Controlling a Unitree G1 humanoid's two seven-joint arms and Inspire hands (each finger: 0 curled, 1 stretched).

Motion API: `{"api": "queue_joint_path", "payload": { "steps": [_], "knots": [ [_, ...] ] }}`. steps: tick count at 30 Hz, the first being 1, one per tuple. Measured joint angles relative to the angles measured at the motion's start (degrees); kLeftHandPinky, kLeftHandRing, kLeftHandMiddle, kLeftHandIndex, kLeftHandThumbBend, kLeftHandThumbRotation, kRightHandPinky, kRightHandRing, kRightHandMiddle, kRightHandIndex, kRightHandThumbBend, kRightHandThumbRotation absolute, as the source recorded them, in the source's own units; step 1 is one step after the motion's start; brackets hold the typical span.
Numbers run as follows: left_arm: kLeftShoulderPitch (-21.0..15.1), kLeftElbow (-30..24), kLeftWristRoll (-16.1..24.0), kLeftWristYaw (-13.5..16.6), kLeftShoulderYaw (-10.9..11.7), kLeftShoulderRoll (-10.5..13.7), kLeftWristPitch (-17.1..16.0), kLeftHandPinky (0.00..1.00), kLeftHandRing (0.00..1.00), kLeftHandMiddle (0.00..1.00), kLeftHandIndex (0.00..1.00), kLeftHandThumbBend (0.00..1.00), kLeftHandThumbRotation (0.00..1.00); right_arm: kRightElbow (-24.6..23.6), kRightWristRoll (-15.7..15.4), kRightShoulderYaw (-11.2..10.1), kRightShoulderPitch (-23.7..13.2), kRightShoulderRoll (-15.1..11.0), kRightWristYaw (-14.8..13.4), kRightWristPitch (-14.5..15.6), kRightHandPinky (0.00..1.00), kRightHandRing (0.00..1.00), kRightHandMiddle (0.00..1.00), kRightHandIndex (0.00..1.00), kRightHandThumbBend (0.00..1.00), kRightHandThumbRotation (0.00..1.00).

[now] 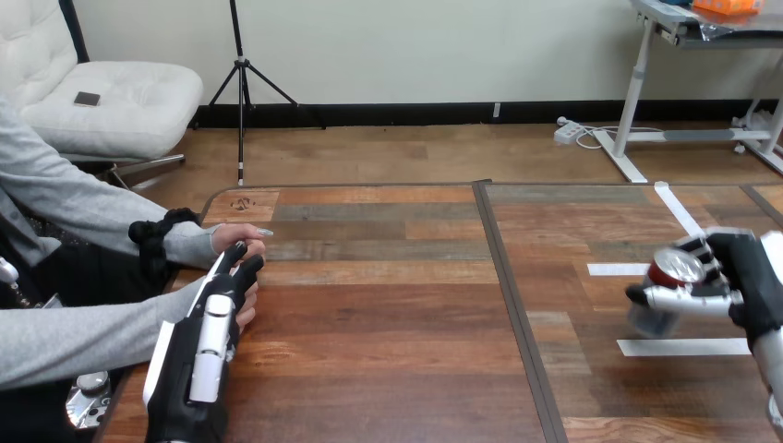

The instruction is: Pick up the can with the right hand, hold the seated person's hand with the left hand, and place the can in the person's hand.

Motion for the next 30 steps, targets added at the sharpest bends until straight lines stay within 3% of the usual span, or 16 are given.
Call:
{"api": "queue_joint_path", "payload": {
  "steps": [9, 17, 23, 25, 30],
  "knots": [
    [-0.1, 0.3, 5.3, 1.2, -0.4, 3.1, -5.4, 0.75, 0.8, 0.79, 0.78, 0.41, 0.81, -4.6, 0.0, 0.0, 0.3, 0.0, 1.7, -2.4, 0.33, 0.35, 0.41, 0.44, 0.83, 0.0],
    [-0.1, -1.6, 13.2, 6.4, -0.2, 6.1, -7.3, 0.67, 0.75, 0.76, 0.75, 0.45, 0.73, -8.0, 0.0, 0.1, 0.4, 0.0, 2.2, -3.1, 0.28, 0.32, 0.41, 0.43, 0.83, 0.0],
    [-0.1, -4.6, 17.9, 8.9, -0.1, 8.6, -8.2, 0.66, 0.77, 0.8, 0.8, 0.68, 0.69, -9.7, 0.0, 0.1, 0.5, 0.0, 2.3, -3.3, 0.26, 0.3, 0.41, 0.43, 0.83, 0.0],
    [-0.1, -6.0, 18.8, 9.3, -0.1, 9.3, -8.0, 0.67, 0.8, 0.85, 0.84, 0.82, 0.65, -10.0, 0.0, 0.1, 0.5, 0.0, 2.3, -3.3, 0.25, 0.3, 0.41, 0.43, 0.84, 0.0],
    [0.3, -10.4, 19.4, 9.5, 0.0, 10.6, -6.7, 0.69, 0.86, 0.91, 0.91, 0.94, 0.59, -10.4, 0.0, 0.1, 0.6, 0.0, 2.4, -3.3, 0.25, 0.3, 0.42, 0.43, 0.83, 0.0]
  ]
}}
